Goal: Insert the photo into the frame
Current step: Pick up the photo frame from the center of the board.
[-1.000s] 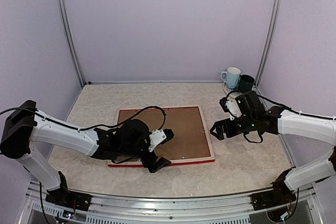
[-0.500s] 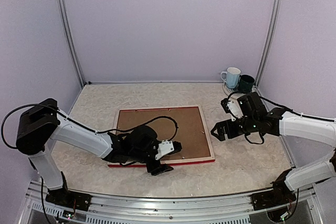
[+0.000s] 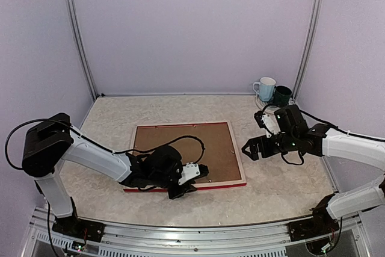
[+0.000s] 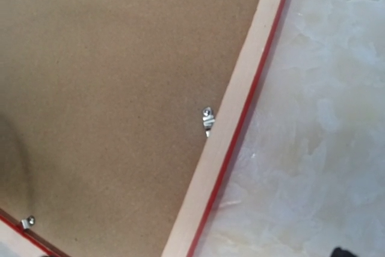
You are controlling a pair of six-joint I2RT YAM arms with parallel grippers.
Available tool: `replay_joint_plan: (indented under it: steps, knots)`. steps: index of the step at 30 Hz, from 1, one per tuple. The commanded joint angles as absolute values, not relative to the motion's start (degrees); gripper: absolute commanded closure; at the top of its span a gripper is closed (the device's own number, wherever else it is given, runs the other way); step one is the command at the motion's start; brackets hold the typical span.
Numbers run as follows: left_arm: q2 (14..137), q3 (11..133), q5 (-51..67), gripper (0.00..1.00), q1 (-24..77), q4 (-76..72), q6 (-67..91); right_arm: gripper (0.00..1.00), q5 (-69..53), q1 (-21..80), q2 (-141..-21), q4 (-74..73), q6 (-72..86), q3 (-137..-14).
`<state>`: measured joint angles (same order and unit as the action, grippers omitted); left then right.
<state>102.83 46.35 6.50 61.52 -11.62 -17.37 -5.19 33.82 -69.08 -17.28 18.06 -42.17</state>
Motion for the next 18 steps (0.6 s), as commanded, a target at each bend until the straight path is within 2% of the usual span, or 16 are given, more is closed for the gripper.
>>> replay_joint_plan:
  steps: [1,4,7,12,18]
  knots:
    - [104.10,46.95,7.51,0.78,61.82,-11.60,-17.23,0.01,-5.81,32.96,-66.49,-16.45,18.47,-41.81]
    - [104.10,46.96,7.61,0.91,61.80,-11.56,-17.01,0.01,-6.76,32.79,-66.55,-16.65,18.38,-42.25]
    - [103.85,47.11,7.60,1.00,61.79,-11.08,-16.79,0.01,-7.27,32.70,-67.19,-17.01,18.45,-42.37]
    - [102.09,48.04,7.60,1.00,61.86,-9.39,-16.46,0.01,-8.84,32.70,-67.15,-16.59,18.11,-41.92]
    - [98.26,50.58,7.82,1.00,61.77,-5.53,-15.81,0.01,-16.47,32.70,-63.15,-14.33,13.90,-40.58]
